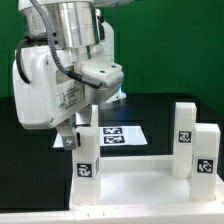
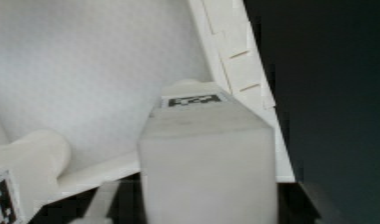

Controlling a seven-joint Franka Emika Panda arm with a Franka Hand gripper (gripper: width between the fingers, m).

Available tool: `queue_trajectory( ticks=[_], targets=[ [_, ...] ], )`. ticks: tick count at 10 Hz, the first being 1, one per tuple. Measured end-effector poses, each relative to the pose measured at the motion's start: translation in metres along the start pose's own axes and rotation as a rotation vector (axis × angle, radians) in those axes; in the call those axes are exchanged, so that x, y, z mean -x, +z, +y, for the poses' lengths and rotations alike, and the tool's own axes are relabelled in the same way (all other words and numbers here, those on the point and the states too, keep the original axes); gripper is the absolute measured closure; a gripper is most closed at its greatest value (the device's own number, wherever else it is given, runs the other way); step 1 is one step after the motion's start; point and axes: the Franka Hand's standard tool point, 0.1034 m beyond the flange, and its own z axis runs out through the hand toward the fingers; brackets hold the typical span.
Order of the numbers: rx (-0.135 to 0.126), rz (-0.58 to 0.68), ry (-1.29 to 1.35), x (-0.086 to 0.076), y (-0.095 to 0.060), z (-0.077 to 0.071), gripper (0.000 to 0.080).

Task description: Assemble desk

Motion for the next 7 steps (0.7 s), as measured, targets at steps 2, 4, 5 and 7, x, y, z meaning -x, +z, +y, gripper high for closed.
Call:
queue_trajectory(
  ticks=[2, 4, 5, 7],
  targets=[
    [-0.013, -0.011, -0.002, 0.008, -0.009, -0.004, 0.0327],
    [-0.041, -0.035, -0.007, 0.014, -0.03, -0.011, 0.0212],
    [-0.046, -0.043, -0.008, 0.017, -0.038, -0.014, 0.0162],
    [-0.045, -0.041, -0.01, 0.017, -0.036, -0.015, 0.0153]
  ],
)
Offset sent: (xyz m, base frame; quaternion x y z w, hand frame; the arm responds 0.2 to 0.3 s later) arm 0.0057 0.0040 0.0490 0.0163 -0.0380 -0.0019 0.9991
